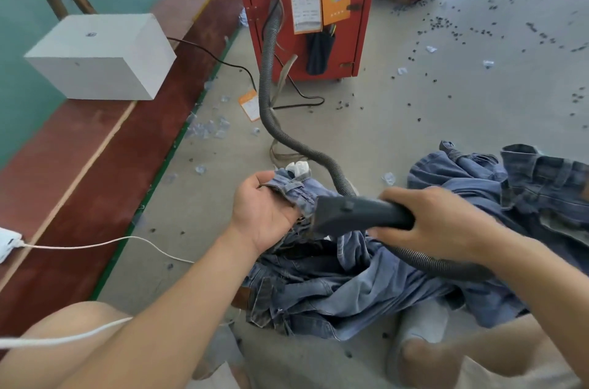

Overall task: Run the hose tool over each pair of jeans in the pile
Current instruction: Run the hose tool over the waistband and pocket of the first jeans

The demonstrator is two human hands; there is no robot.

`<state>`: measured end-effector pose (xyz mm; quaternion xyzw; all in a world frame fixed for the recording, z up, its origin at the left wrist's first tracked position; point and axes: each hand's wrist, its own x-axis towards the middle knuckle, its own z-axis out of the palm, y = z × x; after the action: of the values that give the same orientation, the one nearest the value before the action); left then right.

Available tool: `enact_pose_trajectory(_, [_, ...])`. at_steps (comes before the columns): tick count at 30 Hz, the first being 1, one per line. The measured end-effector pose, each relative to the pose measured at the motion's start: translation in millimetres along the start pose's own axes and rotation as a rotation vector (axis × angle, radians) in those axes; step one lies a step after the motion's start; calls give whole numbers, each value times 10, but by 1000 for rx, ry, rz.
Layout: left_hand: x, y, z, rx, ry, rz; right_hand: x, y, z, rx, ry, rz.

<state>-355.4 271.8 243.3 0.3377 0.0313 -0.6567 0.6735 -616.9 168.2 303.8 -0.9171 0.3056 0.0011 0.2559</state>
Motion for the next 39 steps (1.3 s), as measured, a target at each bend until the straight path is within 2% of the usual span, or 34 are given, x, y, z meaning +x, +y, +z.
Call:
enact_pose_trajectory(2, [6, -5, 17, 26, -21, 7, 82, -86, 147, -34, 10, -5])
enact_pose_trajectory(6, [13, 25, -12, -11, -17, -2, 263, -1, 95, 116, 264, 144])
enact_pose_trajectory(9, [2, 79, -37, 2, 14, -4, 239, 229, -59, 127, 326, 207])
enact_pose_trajectory(16, [29, 112, -51, 366, 253, -68, 102, 542, -44, -212, 30, 219])
enact_pose_trajectory(20, [38, 116, -86, 405, 309, -53, 125, 530, 104, -387, -82, 237])
enact_pose_trajectory(24, [29, 108, -75, 403, 302, -41, 252, 261, 415, -376, -126, 182])
enact_pose_trajectory(26, [9, 133, -67, 409, 297, -31, 304, 184, 507, -282, -85, 149])
enact_pose_trajectory(30, [-49, 201, -78, 394, 309, -35, 354, 238, 384, -58, 186, 113])
enact_pose_trajectory(32, [-69, 216, -94, 385, 312, -38, 344, 335, 252, -6, 198, 124])
enact_pose_trajectory(36, [-88, 270, -123, 370, 283, -38, 254, 430, 258, -276, -72, 172])
enact_pose_trajectory(39, [-111, 295, -218, 372, 233, -83, 258, 275, 506, -361, -162, 98])
